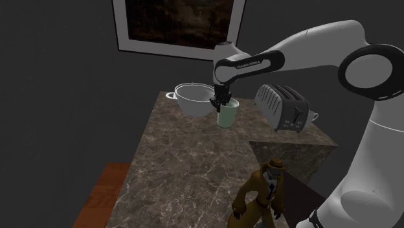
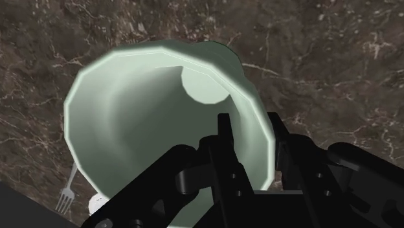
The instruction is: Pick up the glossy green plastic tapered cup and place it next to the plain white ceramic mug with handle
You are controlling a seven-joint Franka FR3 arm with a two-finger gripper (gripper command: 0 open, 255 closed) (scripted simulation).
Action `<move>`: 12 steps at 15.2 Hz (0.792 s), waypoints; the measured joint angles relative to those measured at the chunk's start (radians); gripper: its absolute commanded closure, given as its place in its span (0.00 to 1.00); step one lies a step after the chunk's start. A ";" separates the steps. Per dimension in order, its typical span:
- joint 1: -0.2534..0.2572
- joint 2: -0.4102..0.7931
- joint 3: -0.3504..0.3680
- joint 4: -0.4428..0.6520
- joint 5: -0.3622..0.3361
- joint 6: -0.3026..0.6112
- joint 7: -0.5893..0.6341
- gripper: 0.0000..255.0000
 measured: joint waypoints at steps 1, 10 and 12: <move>0.000 -0.003 0.000 0.011 0.002 -0.014 -0.002 1.00; 0.003 -0.031 0.003 0.092 0.012 -0.122 -0.022 1.00; 0.003 -0.034 0.003 0.117 0.013 -0.148 -0.028 1.00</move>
